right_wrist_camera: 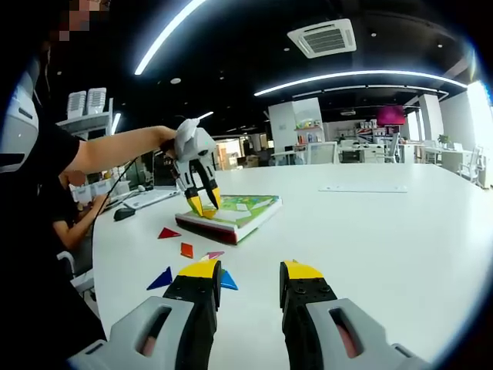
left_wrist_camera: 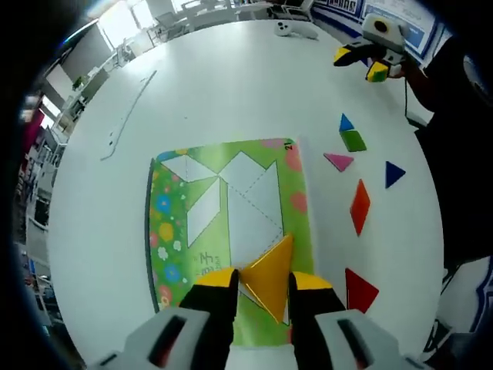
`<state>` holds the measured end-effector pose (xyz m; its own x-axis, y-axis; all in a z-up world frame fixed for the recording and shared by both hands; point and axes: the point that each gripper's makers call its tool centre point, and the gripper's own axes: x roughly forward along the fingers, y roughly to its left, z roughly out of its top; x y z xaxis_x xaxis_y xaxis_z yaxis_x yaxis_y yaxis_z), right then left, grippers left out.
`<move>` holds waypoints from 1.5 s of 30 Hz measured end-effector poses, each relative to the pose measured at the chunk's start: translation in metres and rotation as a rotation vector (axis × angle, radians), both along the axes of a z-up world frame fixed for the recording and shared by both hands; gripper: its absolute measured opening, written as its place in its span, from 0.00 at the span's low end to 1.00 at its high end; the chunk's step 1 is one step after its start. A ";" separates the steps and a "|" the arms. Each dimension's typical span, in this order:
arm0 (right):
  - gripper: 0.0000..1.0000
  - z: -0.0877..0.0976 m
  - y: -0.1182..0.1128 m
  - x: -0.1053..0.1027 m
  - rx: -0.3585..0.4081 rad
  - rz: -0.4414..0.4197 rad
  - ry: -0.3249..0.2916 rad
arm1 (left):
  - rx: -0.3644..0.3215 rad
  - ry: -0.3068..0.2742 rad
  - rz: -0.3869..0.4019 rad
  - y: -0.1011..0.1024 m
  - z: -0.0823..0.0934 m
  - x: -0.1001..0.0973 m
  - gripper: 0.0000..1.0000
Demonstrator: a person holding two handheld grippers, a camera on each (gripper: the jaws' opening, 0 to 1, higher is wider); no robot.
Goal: Pick up the tangram pieces one by one and place each piece onto its matching region on the pattern sheet, fitting the shapes together until the outline on the sheet is completely filled by the tangram pieces
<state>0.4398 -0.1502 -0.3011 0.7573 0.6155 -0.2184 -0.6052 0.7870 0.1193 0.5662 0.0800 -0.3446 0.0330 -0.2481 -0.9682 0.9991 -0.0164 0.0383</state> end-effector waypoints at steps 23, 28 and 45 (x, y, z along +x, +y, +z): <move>0.32 -0.003 -0.001 -0.002 0.007 0.000 0.006 | -0.080 0.035 0.348 0.006 0.000 0.001 0.28; 0.32 -0.003 -0.002 -0.003 0.007 -0.001 0.005 | -0.097 0.036 0.341 0.006 0.000 0.002 0.28; 0.32 -0.007 -0.004 -0.003 0.012 -0.008 0.018 | -0.141 0.055 0.252 0.009 0.001 0.004 0.28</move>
